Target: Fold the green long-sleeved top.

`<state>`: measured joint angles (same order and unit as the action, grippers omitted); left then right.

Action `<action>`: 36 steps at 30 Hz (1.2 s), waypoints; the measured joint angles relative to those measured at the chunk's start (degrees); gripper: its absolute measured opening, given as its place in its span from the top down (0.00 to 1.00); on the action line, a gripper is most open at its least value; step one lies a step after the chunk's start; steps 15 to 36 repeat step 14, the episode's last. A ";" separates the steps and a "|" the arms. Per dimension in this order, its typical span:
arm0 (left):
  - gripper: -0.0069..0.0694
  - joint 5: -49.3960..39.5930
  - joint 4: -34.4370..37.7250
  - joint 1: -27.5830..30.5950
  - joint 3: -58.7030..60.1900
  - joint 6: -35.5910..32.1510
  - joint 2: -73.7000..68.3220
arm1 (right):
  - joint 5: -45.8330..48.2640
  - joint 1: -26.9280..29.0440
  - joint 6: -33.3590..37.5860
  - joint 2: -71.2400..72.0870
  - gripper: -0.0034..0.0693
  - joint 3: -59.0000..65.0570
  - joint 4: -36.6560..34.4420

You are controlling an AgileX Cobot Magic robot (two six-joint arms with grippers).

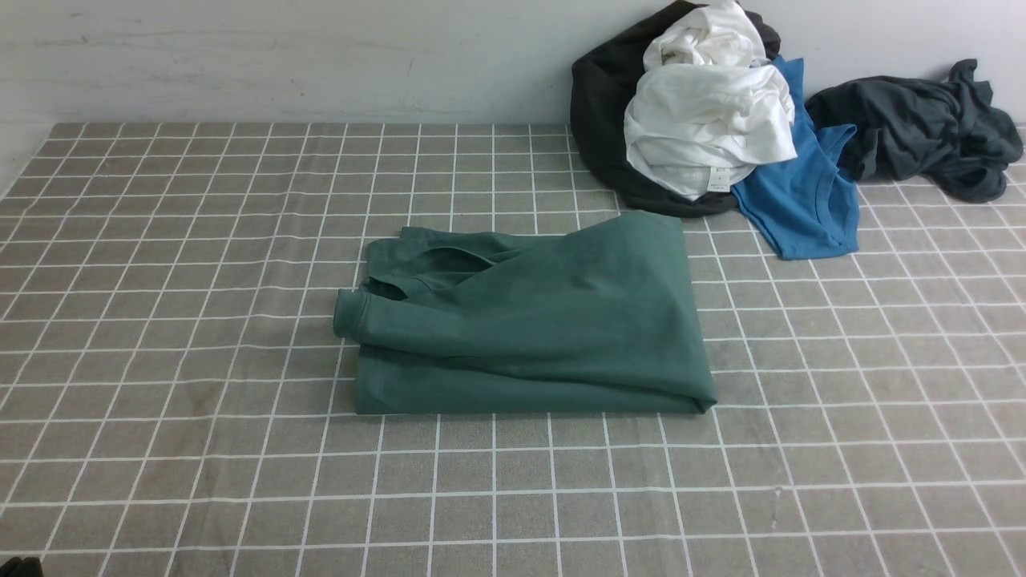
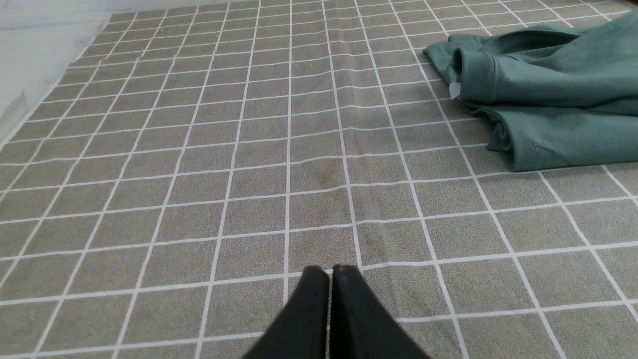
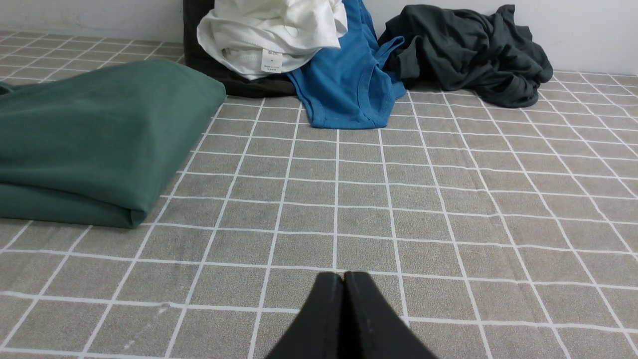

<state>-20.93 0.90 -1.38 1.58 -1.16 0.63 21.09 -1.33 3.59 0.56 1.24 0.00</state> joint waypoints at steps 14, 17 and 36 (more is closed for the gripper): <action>0.92 0.00 0.00 0.00 0.00 0.00 0.00 | 0.00 0.00 -1.32 0.00 0.97 0.00 0.00; 0.92 0.00 0.00 0.00 0.00 0.00 0.00 | 0.00 0.00 -1.32 0.00 0.97 0.00 0.00; 0.92 0.00 0.00 0.00 0.00 0.00 0.00 | 0.00 0.00 -1.32 0.00 0.97 0.00 0.00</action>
